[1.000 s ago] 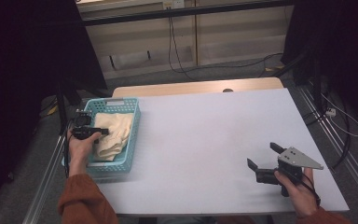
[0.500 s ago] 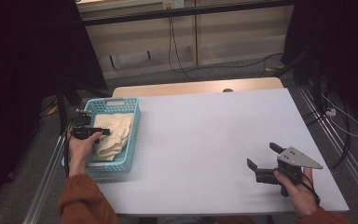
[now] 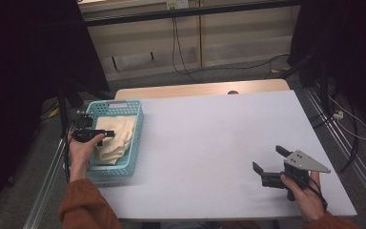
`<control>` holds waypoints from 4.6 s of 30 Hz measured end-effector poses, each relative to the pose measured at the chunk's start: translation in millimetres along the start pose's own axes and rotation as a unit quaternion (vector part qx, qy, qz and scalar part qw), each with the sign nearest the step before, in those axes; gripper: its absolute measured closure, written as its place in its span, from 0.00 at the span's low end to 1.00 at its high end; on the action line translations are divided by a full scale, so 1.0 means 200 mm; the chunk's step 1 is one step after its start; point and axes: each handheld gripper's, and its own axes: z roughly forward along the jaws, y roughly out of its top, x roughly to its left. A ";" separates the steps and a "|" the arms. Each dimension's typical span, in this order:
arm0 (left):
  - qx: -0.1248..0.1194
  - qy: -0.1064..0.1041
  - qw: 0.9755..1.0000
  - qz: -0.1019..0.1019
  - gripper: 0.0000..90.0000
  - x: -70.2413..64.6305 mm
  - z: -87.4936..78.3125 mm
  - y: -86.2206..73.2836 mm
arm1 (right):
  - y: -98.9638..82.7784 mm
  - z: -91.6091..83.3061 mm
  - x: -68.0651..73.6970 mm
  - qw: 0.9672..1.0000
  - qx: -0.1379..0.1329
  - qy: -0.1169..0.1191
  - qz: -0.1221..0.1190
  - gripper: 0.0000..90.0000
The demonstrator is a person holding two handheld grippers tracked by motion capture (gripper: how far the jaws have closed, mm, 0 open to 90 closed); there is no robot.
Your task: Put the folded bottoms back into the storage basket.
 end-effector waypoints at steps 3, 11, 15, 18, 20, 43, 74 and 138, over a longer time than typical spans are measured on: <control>-0.007 0.004 1.000 0.005 0.23 0.00 -0.02 0.00 | 0.00 0.00 0.00 1.000 -0.001 0.000 0.000 0.01; -0.026 0.014 0.999 0.012 0.13 -0.01 -0.06 0.00 | 0.00 -0.01 0.00 1.000 -0.003 -0.003 0.001 0.01; -0.040 0.023 0.999 0.010 0.12 -0.01 -0.09 0.00 | 0.00 0.00 0.00 1.000 -0.003 -0.003 -0.001 0.01; -0.057 0.020 0.998 0.013 0.09 -0.02 -0.10 0.00 | 0.00 0.00 0.00 1.000 -0.002 -0.004 0.002 0.01; -0.062 0.007 0.998 0.010 0.07 -0.02 -0.10 0.00 | 0.00 0.00 0.00 1.000 -0.001 -0.003 0.000 0.01; -0.135 0.002 0.991 0.024 0.06 -0.06 -0.27 -0.08 | 0.00 0.01 -0.01 1.000 0.000 -0.006 0.004 0.01; -0.220 -0.035 0.973 0.064 0.07 -0.16 -0.43 -0.22 | 0.00 0.01 -0.01 1.000 0.000 -0.003 0.005 0.01; -0.230 -0.129 0.947 0.182 0.03 -0.77 -0.36 -0.37 | 0.01 0.02 0.00 1.000 -0.003 -0.002 -0.001 0.01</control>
